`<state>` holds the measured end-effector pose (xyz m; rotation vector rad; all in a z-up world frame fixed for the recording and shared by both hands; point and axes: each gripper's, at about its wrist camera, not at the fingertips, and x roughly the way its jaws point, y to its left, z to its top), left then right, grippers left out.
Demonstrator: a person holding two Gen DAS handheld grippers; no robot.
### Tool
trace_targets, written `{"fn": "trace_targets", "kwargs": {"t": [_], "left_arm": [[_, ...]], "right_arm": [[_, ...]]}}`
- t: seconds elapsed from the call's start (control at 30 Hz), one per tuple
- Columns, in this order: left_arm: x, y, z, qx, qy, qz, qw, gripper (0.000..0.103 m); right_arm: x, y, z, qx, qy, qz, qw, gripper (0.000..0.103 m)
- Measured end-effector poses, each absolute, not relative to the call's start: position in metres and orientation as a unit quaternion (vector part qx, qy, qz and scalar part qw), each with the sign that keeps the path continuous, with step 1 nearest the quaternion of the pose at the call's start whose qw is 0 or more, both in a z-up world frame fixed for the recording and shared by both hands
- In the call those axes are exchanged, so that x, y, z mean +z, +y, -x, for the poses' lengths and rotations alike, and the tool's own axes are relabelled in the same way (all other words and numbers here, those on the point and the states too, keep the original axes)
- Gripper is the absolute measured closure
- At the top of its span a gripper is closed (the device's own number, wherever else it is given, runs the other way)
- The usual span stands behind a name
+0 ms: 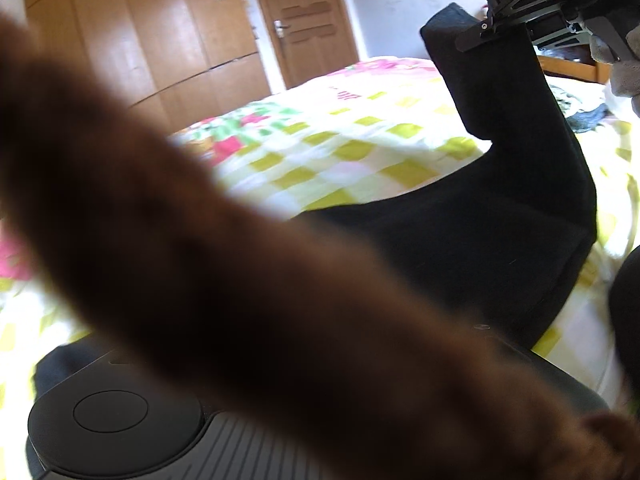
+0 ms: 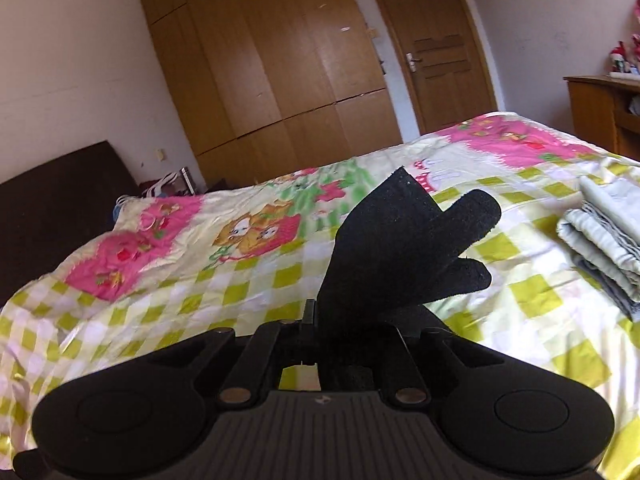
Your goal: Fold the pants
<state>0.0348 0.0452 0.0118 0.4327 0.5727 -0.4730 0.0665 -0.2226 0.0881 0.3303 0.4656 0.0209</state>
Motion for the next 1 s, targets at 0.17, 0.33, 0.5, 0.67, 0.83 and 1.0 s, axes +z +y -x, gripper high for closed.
{"fn": "trace_targets", "kwargs": {"t": [0.17, 0.33, 0.5, 0.67, 0.83, 1.0], "left_arm": [[0.002, 0.088, -0.037, -0.192, 0.308, -0.183, 0.914, 0.047], [-0.013, 0.103, -0.032, -0.18, 0.328, -0.165, 0.913, 0.047], [-0.015, 0.104, -0.028, -0.181, 0.321, -0.161, 0.915, 0.046], [-0.016, 0.11, -0.027, -0.184, 0.32, -0.151, 0.917, 0.046], [-0.014, 0.112, -0.025, -0.186, 0.317, -0.147, 0.919, 0.046], [-0.009, 0.119, -0.021, -0.18, 0.303, -0.158, 0.923, 0.045]], "right_arm": [[0.057, -0.15, -0.087, 0.067, 0.288, -0.086, 0.951, 0.077], [0.011, -0.099, -0.08, 0.095, 0.344, -0.001, 0.934, 0.077], [-0.001, -0.088, -0.072, 0.089, 0.349, 0.05, 0.932, 0.077], [0.001, -0.075, -0.075, 0.092, 0.347, 0.098, 0.928, 0.073], [0.0, -0.059, -0.076, 0.087, 0.331, 0.133, 0.93, 0.072], [0.006, -0.048, -0.084, 0.099, 0.316, 0.132, 0.934, 0.071]]}}
